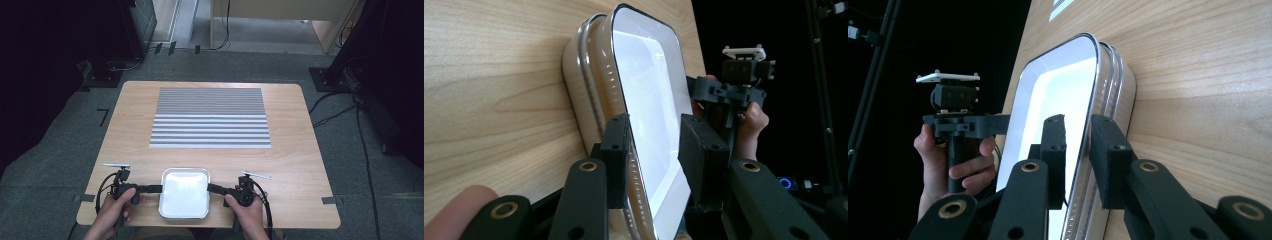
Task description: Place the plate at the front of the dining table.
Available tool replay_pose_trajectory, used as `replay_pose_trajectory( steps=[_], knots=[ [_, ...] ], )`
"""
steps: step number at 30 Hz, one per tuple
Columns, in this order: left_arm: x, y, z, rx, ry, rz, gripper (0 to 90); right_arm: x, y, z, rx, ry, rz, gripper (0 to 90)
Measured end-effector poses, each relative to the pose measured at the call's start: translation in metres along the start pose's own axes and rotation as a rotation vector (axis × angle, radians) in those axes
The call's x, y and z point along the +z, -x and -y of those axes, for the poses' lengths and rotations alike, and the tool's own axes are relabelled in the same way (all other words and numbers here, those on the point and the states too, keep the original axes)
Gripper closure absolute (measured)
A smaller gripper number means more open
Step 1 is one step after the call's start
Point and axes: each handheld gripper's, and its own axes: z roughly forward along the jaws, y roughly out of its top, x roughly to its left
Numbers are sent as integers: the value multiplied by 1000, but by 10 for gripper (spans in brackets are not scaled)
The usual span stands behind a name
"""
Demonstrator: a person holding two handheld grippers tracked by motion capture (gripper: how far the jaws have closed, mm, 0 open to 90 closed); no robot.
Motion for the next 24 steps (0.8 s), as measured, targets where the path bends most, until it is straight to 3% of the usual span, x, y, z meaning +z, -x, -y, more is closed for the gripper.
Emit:
replay_pose_trajectory(
  steps=[6, 11, 15, 16, 19, 22, 24],
  knots=[
    [4, 4, 1, 5, -13, 12, 657, -2, 0, -1, 8, 17, -33, 782],
    [9, 7, 2, 18, -18, -3, 666, -3, 0, -1, 6, 25, -33, 782],
    [11, 8, 3, 35, -10, -52, 721, -3, -1, 0, 0, 35, -30, 783],
    [12, 10, 3, 51, -5, -87, 737, -3, -1, 0, -1, 37, -28, 785],
    [13, 13, 4, 67, -3, -117, 771, -3, -1, 0, -5, 41, -22, 792],
    [15, 19, 5, 96, 3, -178, 791, -3, -3, 0, -15, 49, -12, 802],
    [15, 22, 5, 103, 10, -192, 800, -3, -4, 1, -26, 55, -4, 806]
  ],
)
